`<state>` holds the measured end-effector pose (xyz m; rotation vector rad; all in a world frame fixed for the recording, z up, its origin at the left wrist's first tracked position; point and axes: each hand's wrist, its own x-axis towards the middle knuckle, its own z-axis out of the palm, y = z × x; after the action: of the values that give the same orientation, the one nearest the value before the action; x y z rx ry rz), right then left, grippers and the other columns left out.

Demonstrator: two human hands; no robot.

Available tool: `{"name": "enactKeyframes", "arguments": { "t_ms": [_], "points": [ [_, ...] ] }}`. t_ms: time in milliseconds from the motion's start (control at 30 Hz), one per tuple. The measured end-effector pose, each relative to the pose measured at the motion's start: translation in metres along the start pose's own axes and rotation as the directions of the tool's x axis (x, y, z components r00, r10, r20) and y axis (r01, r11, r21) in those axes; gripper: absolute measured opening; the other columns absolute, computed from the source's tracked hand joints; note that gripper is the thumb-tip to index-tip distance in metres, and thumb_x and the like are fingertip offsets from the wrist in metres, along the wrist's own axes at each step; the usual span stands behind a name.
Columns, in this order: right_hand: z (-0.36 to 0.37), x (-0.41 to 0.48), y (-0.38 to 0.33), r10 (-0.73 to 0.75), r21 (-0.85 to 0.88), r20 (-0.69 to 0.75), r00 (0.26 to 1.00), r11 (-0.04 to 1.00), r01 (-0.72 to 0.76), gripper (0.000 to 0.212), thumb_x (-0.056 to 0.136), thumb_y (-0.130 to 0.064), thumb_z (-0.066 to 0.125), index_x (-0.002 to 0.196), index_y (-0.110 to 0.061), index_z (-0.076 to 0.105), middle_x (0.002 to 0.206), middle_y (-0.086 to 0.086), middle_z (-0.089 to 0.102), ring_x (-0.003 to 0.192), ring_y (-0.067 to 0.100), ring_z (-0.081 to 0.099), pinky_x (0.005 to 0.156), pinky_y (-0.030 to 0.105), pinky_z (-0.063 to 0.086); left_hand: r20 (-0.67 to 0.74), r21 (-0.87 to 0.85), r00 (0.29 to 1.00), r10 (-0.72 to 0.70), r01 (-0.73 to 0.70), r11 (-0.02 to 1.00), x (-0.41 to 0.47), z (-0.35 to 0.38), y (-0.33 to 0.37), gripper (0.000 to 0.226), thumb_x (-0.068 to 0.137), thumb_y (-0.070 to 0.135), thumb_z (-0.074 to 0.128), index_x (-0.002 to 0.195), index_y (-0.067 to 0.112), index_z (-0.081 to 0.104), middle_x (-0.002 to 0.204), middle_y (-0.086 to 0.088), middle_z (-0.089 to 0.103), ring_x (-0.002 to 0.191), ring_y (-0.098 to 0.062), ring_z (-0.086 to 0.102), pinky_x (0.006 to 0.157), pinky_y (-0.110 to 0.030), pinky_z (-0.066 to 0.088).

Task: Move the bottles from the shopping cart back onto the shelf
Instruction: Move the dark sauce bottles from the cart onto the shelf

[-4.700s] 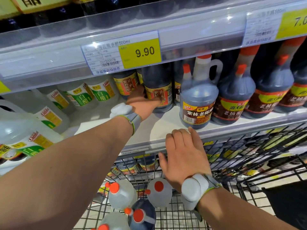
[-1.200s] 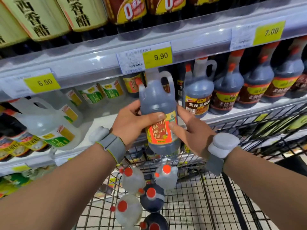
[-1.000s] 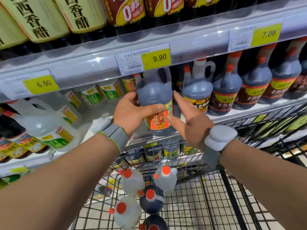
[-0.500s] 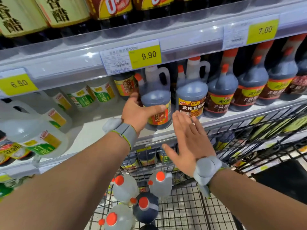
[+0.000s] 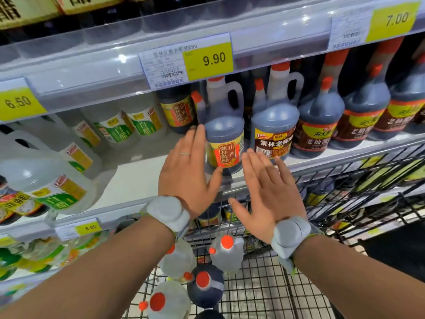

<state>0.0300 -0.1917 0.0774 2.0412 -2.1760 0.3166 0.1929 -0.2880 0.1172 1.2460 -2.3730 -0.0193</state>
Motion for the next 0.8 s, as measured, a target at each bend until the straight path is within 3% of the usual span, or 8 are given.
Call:
{"name": "enactKeyframes", "arguments": {
  "t_ms": [100, 233, 467, 800],
  "points": [
    [0.001, 0.000, -0.001, 0.001, -0.029, 0.009, 1.000, 1.000, -0.001, 0.092, 0.091, -0.062, 0.033, 0.158, -0.006, 0.004, 0.165, 0.012, 0.016, 0.152, 0.029, 0.016, 0.122, 0.051, 0.012, 0.038, 0.140, 0.997, 0.062, -0.066, 0.988, -0.009, 0.008, -0.003, 0.087, 0.095, 0.054, 0.042, 0.162, 0.017, 0.000, 0.169, -0.012, 0.019, 0.154, -0.034, 0.023, 0.119, -0.057, 0.031],
    [0.002, 0.001, -0.002, 0.011, -0.040, 0.011, 1.000, 0.999, -0.011, 0.092, 0.091, -0.062, 0.032, 0.158, -0.006, 0.005, 0.165, 0.012, 0.018, 0.152, 0.029, 0.018, 0.122, 0.051, 0.013, 0.089, 0.141, 0.992, 0.092, -0.104, 0.985, -0.013, 0.013, -0.004, 0.085, 0.096, 0.052, 0.037, 0.160, 0.022, -0.009, 0.167, -0.019, 0.022, 0.154, -0.036, 0.024, 0.119, -0.057, 0.031],
    [0.002, 0.001, -0.002, 0.015, -0.020, -0.007, 1.000, 1.000, -0.015, 0.091, 0.090, -0.061, 0.036, 0.158, -0.008, 0.008, 0.165, 0.010, 0.020, 0.151, 0.028, 0.020, 0.122, 0.051, 0.012, 0.139, 0.179, 0.979, 0.151, -0.174, 0.968, -0.019, 0.023, -0.010, 0.074, 0.097, 0.049, 0.037, 0.162, 0.028, 0.010, 0.164, -0.026, 0.025, 0.150, -0.044, 0.030, 0.116, -0.060, 0.034],
    [0.004, 0.001, -0.002, 0.028, 0.019, -0.007, 1.000, 0.999, -0.028, 0.090, 0.089, -0.060, 0.038, 0.158, -0.009, 0.011, 0.165, 0.010, 0.019, 0.151, 0.028, 0.020, 0.121, 0.048, 0.017, 0.136, 0.177, 0.975, 0.177, -0.200, 0.964, -0.009, 0.023, -0.001, 0.077, 0.090, 0.043, 0.036, 0.160, 0.031, 0.008, 0.161, -0.025, 0.033, 0.147, -0.046, 0.035, 0.114, -0.063, 0.035]
  ]
}}
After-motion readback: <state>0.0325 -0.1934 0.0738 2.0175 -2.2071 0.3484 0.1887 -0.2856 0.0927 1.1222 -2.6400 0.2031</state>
